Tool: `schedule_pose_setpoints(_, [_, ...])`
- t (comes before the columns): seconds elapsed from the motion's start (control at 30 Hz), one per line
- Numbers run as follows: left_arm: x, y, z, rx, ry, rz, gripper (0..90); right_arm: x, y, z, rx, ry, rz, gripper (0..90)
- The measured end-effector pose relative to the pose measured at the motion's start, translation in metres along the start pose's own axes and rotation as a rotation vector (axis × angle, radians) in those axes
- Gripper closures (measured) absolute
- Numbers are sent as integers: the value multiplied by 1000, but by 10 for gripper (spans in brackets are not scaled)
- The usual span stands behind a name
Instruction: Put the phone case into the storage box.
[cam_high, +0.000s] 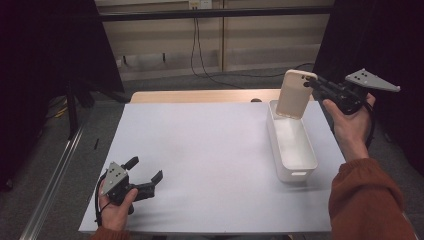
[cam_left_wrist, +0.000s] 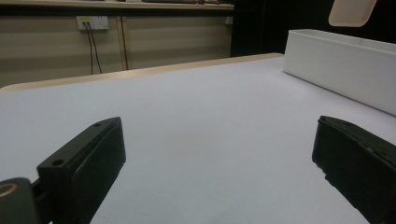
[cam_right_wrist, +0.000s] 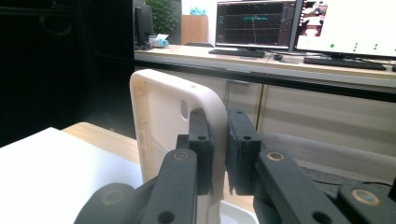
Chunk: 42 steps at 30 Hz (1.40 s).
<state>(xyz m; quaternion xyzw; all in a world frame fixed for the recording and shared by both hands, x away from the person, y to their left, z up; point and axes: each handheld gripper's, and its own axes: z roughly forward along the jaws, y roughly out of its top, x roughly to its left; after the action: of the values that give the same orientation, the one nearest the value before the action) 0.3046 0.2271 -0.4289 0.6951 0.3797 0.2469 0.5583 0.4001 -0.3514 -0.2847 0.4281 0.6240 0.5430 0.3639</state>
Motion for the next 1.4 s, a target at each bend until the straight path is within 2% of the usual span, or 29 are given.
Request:
schedule_pose_setpoints(0.27, [1, 0, 0, 4, -1, 0, 28, -7, -8, 16, 24, -23, 5, 820])
schedule_pose_setpoints(0.33, [1, -1, 0, 1, 2, -9, 28, -9, -10, 19, 35, -28, 1, 820])
schedule_pose_setpoints(0.47, [1, 0, 0, 1, -1, -3, 27, -15, -11, 27, 57, -38, -14, 820])
schedule_pose_setpoints(0.63, [1, -1, 1, -2, 1, -11, 27, -19, -11, 34, 56, -50, -13, 820])
schedule_pose_setpoints(1.4, [3, -1, 1, 1, 1, -8, 27, -21, -34, 67, 87, -54, 1, 820])
